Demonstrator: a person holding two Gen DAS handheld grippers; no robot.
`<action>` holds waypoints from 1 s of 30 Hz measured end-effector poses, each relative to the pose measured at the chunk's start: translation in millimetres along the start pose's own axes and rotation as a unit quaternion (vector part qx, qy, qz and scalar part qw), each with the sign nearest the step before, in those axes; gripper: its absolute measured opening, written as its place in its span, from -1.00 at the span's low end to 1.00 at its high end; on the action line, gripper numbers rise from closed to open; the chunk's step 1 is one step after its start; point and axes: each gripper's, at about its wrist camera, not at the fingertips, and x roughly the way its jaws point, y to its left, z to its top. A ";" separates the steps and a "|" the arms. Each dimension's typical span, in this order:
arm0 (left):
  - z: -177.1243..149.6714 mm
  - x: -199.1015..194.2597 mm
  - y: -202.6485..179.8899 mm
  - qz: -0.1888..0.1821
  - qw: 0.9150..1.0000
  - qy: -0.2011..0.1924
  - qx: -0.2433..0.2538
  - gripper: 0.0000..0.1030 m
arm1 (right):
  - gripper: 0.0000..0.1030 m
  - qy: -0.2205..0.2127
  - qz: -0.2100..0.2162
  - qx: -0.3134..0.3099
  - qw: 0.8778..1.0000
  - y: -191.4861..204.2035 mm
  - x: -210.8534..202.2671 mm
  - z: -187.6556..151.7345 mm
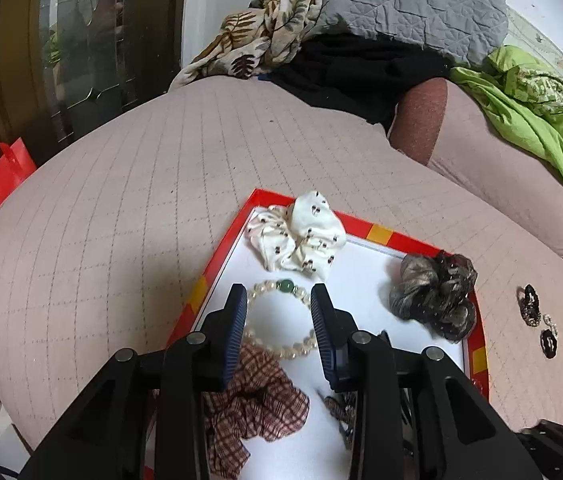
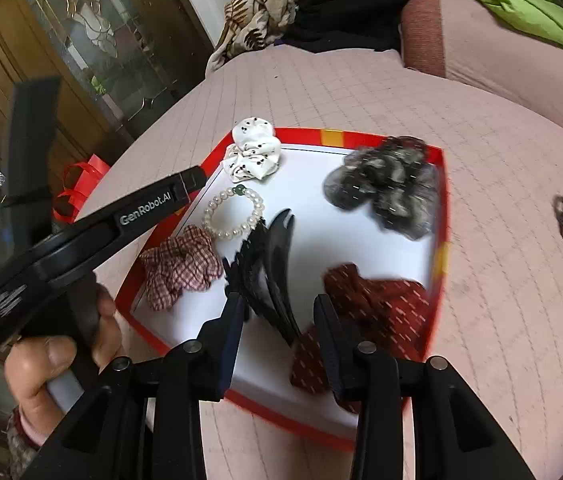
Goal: Organize jewelry
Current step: 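Lower pearl bracelet into the tray with left tool while right tool lowers claw clip, then grasp black hair tie with left tool while right tool grasps black ruffled hair tie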
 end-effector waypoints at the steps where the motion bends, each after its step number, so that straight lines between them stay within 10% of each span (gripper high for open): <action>1: -2.4 -2.3 -0.3 0.002 1.000 0.001 -0.001 -0.38 | -0.22 -0.003 0.000 0.001 1.000 -2.6 -6.0 -3.4; 16: -74.7 -85.3 -83.3 -0.049 0.996 -0.007 0.077 -0.18 | -0.10 -0.043 -0.094 0.054 0.993 -103.4 -108.6 -73.2; 30: -137.1 -135.6 -202.8 -0.106 0.968 0.008 0.226 -0.11 | -0.10 -0.081 -0.173 0.124 0.974 -196.3 -190.7 -140.8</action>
